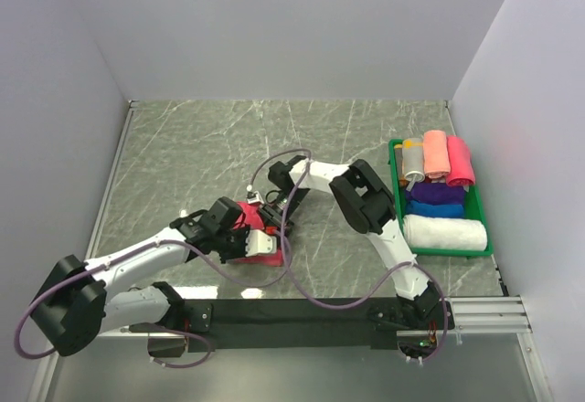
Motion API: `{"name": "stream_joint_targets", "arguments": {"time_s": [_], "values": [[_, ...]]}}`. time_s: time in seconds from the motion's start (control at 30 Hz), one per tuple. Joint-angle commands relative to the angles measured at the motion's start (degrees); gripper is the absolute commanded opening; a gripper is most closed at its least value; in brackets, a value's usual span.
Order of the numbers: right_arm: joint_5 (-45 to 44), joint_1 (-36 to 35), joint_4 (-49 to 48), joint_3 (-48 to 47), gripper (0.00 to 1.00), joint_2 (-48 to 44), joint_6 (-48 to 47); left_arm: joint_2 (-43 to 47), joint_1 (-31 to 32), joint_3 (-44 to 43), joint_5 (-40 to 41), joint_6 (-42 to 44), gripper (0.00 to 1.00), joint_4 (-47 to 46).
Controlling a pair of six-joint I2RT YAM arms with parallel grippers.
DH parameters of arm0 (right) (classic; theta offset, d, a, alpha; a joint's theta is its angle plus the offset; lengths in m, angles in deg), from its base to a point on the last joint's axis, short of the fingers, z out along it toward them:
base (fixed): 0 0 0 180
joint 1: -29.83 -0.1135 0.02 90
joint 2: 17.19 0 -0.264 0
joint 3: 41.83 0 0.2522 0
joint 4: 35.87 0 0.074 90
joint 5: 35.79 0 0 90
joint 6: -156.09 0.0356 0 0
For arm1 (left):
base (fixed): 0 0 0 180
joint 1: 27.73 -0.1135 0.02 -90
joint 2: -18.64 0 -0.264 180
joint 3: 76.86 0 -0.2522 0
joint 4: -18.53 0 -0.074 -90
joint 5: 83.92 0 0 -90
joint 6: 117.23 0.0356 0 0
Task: Roll the towels
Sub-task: Roll the towel
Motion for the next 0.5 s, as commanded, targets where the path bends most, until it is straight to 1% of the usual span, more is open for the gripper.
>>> {"name": "stream_joint_targets", "arguments": {"time_s": [0.0, 0.03, 0.07, 0.13, 0.17, 0.2, 0.23, 0.27, 0.3, 0.33, 0.37, 0.4, 0.43, 0.47], "values": [[-14.0, 1.2, -5.2, 3.1, 0.26, -4.3, -2.2, -4.2, 0.0, -1.5, -3.4, 1.5, 0.19, 5.5], [-14.8, 1.8, -5.9, 3.7, 0.34, -5.8, -1.7, -4.5, 0.0, -2.1, -4.1, 1.8, 0.17, 7.8], [-15.5, 3.2, -7.8, 4.4, 0.37, -9.7, -1.3, -5.1, -0.1, -2.7, -4.8, 1.8, 0.13, 8.9], [-17.5, 5.1, -10.9, 7.8, 0.43, -14.4, 0.6, -5.9, -0.4, -4.3, -6.9, 3.0, 0.10, 11.4], [-18.8, 7.1, -14.9, 9.3, 0.44, -19.9, 1.3, -7.5, -0.6, -5.0, -7.5, 3.2, 0.07, 14.0], [-20.0, 8.2, -17.5, 13.2, 0.45, -23.0, 2.1, -8.6, -0.9, -7.1, -8.1, 3.3, 0.06, 15.4], [-21.9, 9.6, -20.1, 15.5, 0.49, -26.4, 3.5, -11.0, -1.4, -8.3, -10.3, 3.3, 0.05, 17.1], [-22.9, 10.9, -24.2, 17.7, 0.51, -32.7, 3.8, -12.3, -2.3, -9.7, -11.3, 3.2, 0.04, 19.4], [-24.4, 13.0, -25.4, 21.3, 0.53, -35.4, 4.0, -13.7, -2.9, -12.4, -12.3, 2.8, 0.04, 20.7], [-25.7, 13.8, -26.2, 22.7, 0.53, -38.0, 3.7, -16.6, -3.4, -13.6, -13.5, 2.6, 0.04, 21.6], [-28.5, 14.5, -27.2, 25.2, 0.53, -42.6, 3.5, -18.1, -4.4, -14.9, -14.9, 2.5, 0.05, 22.6], [-30.0, 15.3, -27.7, 26.5, 0.53, -44.9, 2.9, -19.8, -4.7, -17.0, -15.3, 1.8, 0.05, 22.8], [-31.6, 15.7, -28.5, 28.1, 0.53, -47.1, 2.6, -23.5, -5.2, -18.2, -15.7, 1.6, 0.06, 23.1], [-35.1, 16.0, -30.3, 31.4, 0.53, -51.7, 2.5, -25.7, -6.7, -19.4, -16.8, 1.7, 0.06, 23.7]]}}
